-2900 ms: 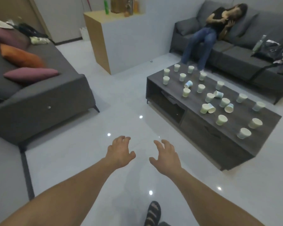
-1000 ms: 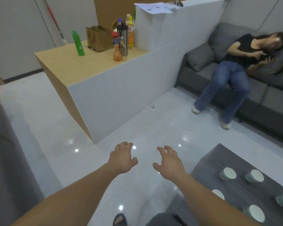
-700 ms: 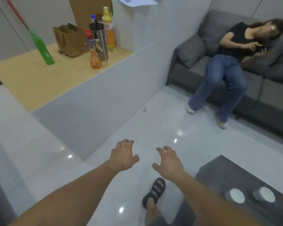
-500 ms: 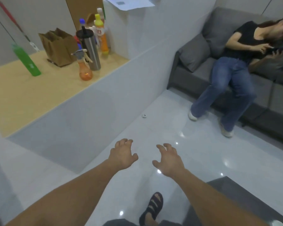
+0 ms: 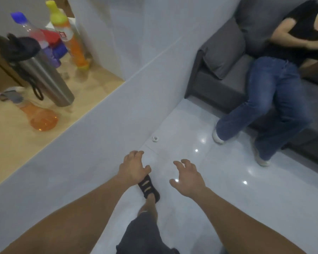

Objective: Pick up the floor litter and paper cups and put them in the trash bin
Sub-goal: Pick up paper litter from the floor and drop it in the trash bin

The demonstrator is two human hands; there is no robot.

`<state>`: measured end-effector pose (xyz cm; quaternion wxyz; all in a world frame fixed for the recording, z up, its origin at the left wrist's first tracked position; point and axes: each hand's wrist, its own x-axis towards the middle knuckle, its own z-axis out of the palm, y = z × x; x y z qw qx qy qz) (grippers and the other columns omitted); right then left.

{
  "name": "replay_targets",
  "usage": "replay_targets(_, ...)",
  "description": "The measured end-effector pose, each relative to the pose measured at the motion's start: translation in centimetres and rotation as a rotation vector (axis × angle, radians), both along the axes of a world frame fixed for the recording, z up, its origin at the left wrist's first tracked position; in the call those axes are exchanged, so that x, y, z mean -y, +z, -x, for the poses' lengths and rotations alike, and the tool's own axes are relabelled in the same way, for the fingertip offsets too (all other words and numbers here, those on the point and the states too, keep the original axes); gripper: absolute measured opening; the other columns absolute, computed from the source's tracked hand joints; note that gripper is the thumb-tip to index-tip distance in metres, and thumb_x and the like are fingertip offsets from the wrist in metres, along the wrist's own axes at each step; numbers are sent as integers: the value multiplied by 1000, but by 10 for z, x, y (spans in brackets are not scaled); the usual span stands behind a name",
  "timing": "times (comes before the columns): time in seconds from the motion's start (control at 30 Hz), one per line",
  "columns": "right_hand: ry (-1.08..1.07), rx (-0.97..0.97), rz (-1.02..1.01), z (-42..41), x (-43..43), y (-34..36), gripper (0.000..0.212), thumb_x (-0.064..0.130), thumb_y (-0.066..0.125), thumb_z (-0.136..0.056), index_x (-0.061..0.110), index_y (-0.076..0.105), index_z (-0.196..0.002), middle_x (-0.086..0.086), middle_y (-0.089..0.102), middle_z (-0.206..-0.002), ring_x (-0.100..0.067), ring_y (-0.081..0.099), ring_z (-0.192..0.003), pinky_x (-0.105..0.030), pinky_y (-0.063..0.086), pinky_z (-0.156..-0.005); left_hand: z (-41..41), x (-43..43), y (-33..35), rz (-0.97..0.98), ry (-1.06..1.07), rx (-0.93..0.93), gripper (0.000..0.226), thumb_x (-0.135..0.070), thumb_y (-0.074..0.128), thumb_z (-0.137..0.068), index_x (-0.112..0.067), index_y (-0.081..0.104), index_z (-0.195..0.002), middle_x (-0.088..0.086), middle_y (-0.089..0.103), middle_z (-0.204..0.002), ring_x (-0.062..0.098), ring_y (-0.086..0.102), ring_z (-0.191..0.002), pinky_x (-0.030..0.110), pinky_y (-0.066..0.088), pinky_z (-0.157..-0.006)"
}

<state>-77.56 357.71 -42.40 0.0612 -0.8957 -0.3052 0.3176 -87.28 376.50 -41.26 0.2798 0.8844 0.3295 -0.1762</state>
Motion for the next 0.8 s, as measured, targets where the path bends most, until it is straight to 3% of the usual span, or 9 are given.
replay_targets(0.3, -78, -100, 43, -174, -122, -167, 71, 47, 50, -93, 26, 19, -153, -2, 16, -158, -24, 22, -140, -37, 34, -108, -165, -105, -161, 96, -14, -150, 64, -43, 53, -92, -21, 28, -146, 2, 28, -152, 22, 28, -138, 40, 30, -112)
replay_targets(0.57, 38, -118, 45, -275, -210, -438, 73, 40, 55, -91, 24, 17, -152, -6, 17, -156, -27, 24, -139, -41, 36, -106, -242, -156, -409, 102, 74, -175, 63, -42, 56, -90, -22, 32, -144, 1, 33, -149, 20, 34, -135, 35, 32, -108)
replay_targets(0.8, 46, -67, -45, -311, -278, -638, 80, 34, 63, -86, 24, 18, -152, -8, 18, -154, -32, 28, -135, -42, 40, -99, -237, -171, -594, 126, 134, -181, 62, -41, 56, -90, -25, 31, -145, -3, 32, -148, 18, 34, -135, 30, 32, -103)
